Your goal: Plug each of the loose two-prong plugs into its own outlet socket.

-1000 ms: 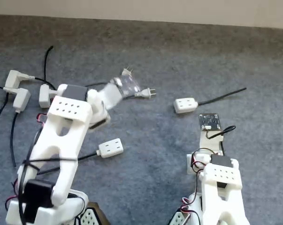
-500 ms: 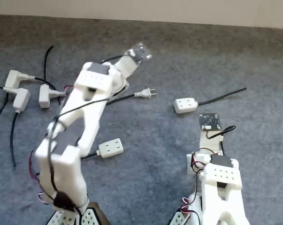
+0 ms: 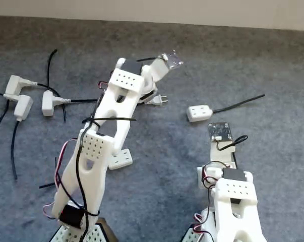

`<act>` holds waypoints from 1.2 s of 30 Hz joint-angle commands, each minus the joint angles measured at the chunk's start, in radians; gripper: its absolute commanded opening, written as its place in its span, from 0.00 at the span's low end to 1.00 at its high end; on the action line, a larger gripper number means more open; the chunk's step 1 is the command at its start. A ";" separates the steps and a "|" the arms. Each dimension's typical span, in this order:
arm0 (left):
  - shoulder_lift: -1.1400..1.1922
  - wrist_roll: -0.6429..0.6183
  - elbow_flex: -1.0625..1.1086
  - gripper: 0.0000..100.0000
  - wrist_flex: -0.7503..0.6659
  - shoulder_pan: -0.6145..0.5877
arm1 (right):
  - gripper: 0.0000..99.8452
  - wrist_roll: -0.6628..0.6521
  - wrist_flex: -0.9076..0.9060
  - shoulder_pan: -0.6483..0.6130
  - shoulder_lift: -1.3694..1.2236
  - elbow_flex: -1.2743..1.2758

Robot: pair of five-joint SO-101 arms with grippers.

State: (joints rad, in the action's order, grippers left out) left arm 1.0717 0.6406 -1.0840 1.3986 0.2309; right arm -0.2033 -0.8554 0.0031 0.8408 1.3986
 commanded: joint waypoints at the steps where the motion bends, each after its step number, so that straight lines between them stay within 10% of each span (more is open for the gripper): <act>1: 0.090 -0.005 -0.202 0.14 0.097 0.007 | 0.16 -0.008 0.010 -0.021 0.001 0.002; 10: 0.131 -0.068 -0.559 0.23 0.374 0.021 | 0.16 -0.009 0.012 -0.022 0.001 0.002; 27: 0.139 -0.061 -0.246 0.24 0.226 0.041 | 0.16 -0.009 0.012 -0.022 0.001 0.002; 36: 0.131 -0.060 -0.203 0.01 0.186 0.016 | 0.16 -0.009 0.012 -0.022 0.001 0.001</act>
State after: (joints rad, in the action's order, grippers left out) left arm 1.2206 0.5762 -1.2881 1.6118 0.2723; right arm -0.2033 -0.8539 0.0000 0.8408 1.3986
